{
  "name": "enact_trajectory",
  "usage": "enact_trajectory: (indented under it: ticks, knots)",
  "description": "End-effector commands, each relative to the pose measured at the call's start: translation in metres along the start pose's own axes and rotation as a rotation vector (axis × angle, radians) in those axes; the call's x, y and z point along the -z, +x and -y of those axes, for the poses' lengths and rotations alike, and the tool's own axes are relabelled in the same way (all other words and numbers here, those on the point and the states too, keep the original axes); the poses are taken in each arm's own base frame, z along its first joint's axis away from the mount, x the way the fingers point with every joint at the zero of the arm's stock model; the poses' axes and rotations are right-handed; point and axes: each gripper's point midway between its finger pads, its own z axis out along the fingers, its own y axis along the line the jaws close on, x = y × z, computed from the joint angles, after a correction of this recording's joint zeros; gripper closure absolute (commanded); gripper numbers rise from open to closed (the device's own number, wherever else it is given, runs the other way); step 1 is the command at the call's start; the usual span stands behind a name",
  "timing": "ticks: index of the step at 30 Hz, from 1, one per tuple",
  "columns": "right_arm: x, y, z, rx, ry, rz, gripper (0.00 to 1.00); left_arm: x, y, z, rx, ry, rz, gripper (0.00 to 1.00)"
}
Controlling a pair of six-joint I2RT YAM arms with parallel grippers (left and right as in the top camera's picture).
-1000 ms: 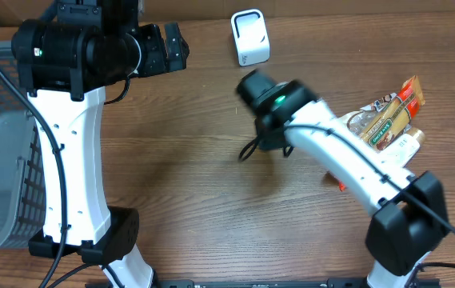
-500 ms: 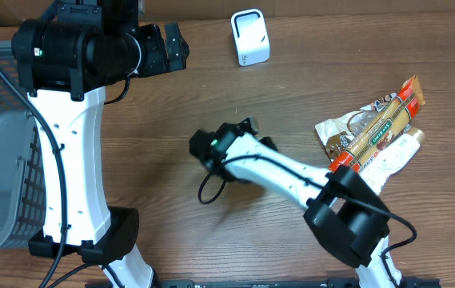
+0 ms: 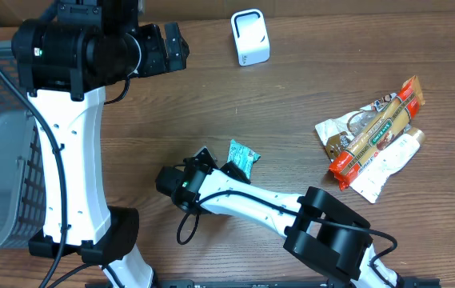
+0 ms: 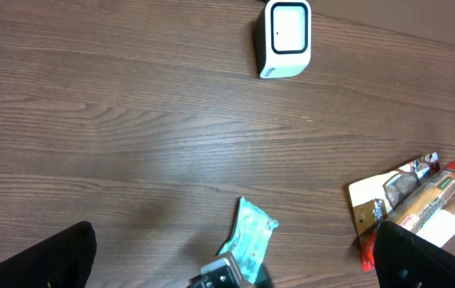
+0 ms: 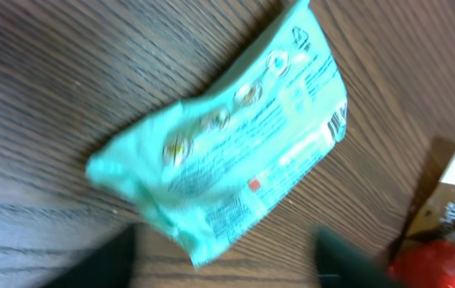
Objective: Scan the item barcode
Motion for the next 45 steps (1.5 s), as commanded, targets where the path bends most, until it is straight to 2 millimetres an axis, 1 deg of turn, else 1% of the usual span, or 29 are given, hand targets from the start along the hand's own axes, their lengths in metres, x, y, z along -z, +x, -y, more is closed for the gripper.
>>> enact_trajectory:
  ticks: [1,3,7,9,11,13,15,16,22,25,27,30,34,39,42,44,45]
  knots:
    - [-0.010,-0.004,-0.001,-0.054,-0.091,-0.044,0.07,-0.002,-0.002,0.000,-0.018,-0.005,0.003,0.00]
    - [-0.016,-0.008,0.004,-0.109,-0.158,-0.074,0.05,-0.002,-0.002,0.000,-0.017,-0.005,0.003,0.00]
    - [-0.022,-0.020,0.025,-0.237,-0.290,-0.122,0.05,-0.002,-0.002,0.000,-0.018,-0.005,0.003,0.00]
    - [-0.023,-0.024,0.031,-0.291,-0.386,-0.152,0.05,-0.002,-0.002,0.000,-0.018,-0.005,0.003,0.01]
    - [-0.019,-0.027,0.026,-0.312,-0.547,-0.189,0.05,-0.002,-0.002,0.000,-0.018,-0.005,0.003,0.00]
    - [-0.007,-0.031,0.015,-0.291,-0.733,-0.209,0.09,-0.002,-0.002,0.000,-0.018,-0.005,0.003,0.00]
    - [0.002,-0.034,0.007,-0.269,-0.847,-0.206,0.10,-0.002,-0.002,0.000,-0.017,-0.005,0.003,0.00]
    - [0.005,-0.036,0.004,-0.260,-0.870,-0.197,0.11,-0.002,-0.002,0.000,-0.017,-0.005,0.003,0.00]
    - [0.012,-0.051,-0.010,-0.228,-0.885,-0.116,0.10,-0.002,-0.002,0.000,-0.017,-0.006,0.003,0.00]
    - [0.010,-0.050,-0.012,-0.223,-0.869,-0.112,0.09,-0.002,-0.002,0.000,-0.018,-0.005,0.003,0.01]
    - [0.002,-0.044,-0.004,-0.224,-0.804,-0.131,0.07,-0.002,-0.002,0.000,-0.018,-0.005,0.003,0.00]
    - [-0.013,-0.034,0.015,-0.241,-0.710,-0.165,0.06,-0.002,-0.002,0.000,-0.017,-0.005,0.003,0.00]
    - [-0.026,-0.027,0.036,-0.233,-0.685,-0.190,0.06,-0.002,-0.002,0.000,-0.017,-0.005,0.003,0.00]
    - [-0.039,-0.029,0.059,-0.239,-0.682,-0.179,0.07,-0.002,-0.002,0.000,-0.017,-0.005,0.003,0.00]
    - [-0.051,-0.031,0.077,-0.255,-0.642,-0.165,0.07,-0.002,-0.002,0.000,-0.018,-0.005,0.003,0.00]
    - [-0.059,-0.030,0.090,-0.286,-0.625,-0.168,0.11,-0.002,-0.002,0.000,-0.017,-0.005,0.003,0.00]
    - [-0.062,-0.029,0.096,-0.300,-0.624,-0.176,0.14,-0.002,-0.002,0.000,-0.017,-0.005,0.004,0.00]
